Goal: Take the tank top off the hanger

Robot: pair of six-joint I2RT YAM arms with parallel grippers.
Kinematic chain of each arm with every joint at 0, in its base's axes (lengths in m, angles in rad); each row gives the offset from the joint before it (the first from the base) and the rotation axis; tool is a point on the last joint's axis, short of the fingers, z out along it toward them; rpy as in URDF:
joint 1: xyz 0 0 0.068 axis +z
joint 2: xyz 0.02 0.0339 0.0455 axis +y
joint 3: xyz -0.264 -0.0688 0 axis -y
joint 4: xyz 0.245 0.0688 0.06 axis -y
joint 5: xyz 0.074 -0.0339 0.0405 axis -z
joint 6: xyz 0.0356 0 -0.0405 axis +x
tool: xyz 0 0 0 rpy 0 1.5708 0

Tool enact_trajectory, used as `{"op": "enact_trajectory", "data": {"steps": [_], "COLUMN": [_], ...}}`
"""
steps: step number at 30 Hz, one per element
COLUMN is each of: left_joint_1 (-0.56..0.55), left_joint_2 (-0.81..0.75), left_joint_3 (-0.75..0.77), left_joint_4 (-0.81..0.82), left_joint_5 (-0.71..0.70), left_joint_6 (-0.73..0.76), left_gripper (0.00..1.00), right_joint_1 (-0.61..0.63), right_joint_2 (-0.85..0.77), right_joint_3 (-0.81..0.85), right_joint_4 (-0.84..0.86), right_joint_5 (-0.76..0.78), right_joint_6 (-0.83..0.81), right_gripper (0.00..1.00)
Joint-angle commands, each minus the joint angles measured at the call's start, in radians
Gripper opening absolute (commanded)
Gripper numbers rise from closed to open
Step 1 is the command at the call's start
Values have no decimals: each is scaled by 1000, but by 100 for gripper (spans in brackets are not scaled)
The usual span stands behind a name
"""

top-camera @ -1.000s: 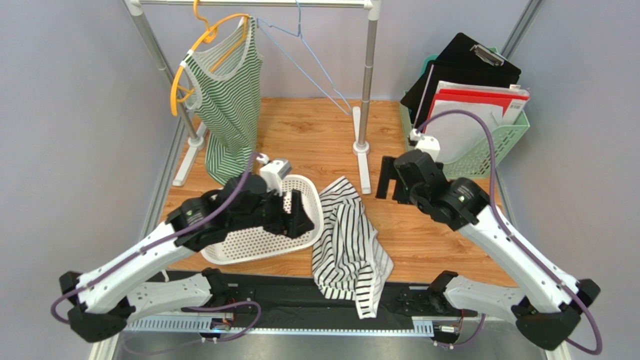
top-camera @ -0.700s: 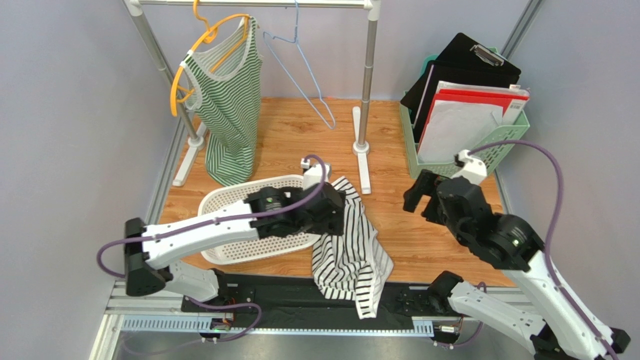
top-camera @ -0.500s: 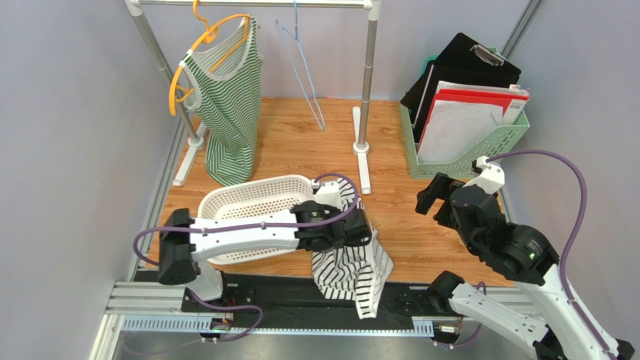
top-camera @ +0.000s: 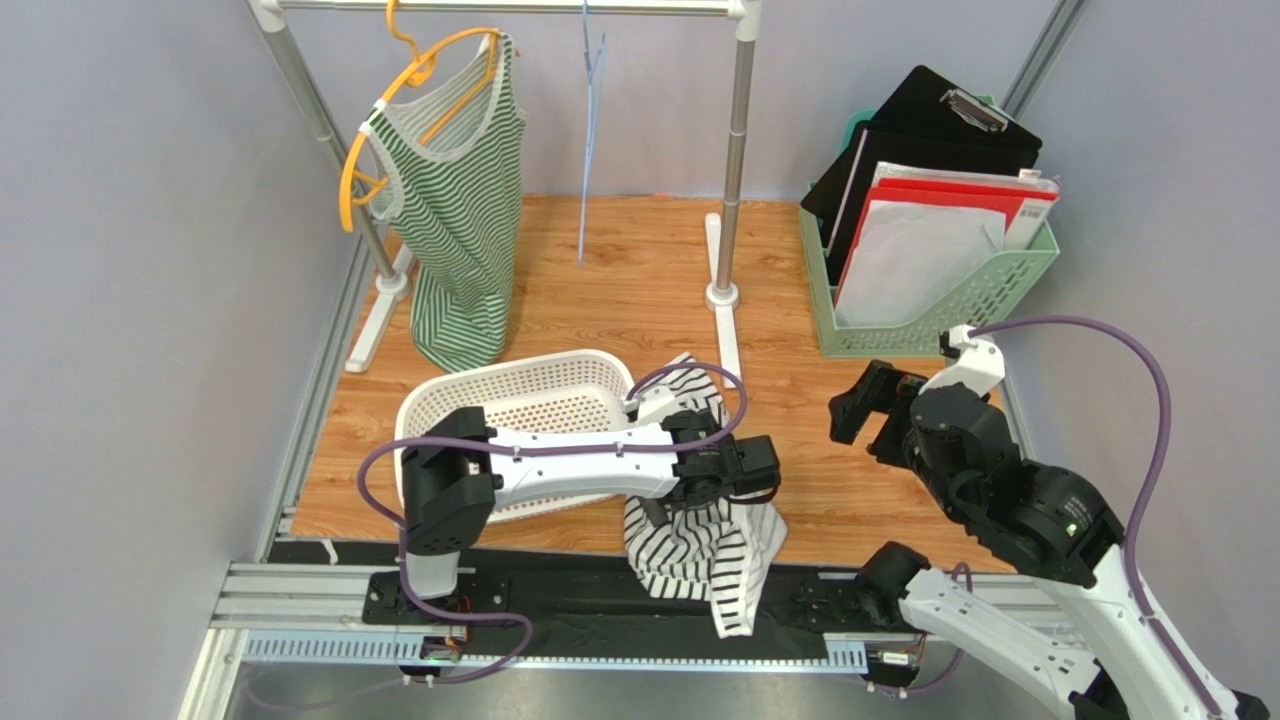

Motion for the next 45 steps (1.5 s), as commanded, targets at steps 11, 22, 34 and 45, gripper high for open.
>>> {"op": "enact_trajectory", "data": {"steps": [11, 22, 34, 45], "left_joint_1": [64, 67, 74, 94], "left_joint_2": [122, 199, 62, -183], "left_joint_3": [-11, 6, 112, 158], "left_joint_4": [53, 78, 159, 409], "left_joint_5": [79, 68, -29, -6], "left_joint_6": [-98, -31, 348, 1158], "left_gripper": [98, 64, 0, 0], "right_joint_1": [1, 1, 1, 1], "right_joint_2": [-74, -83, -163, -178], "right_joint_3": [21, -11, 113, 142], "right_joint_4": [19, 37, -113, -53], "right_joint_5": [-32, -49, 121, 111], "right_joint_6": [-51, -28, -8, -100], "right_gripper": [100, 100, 100, 100]}}
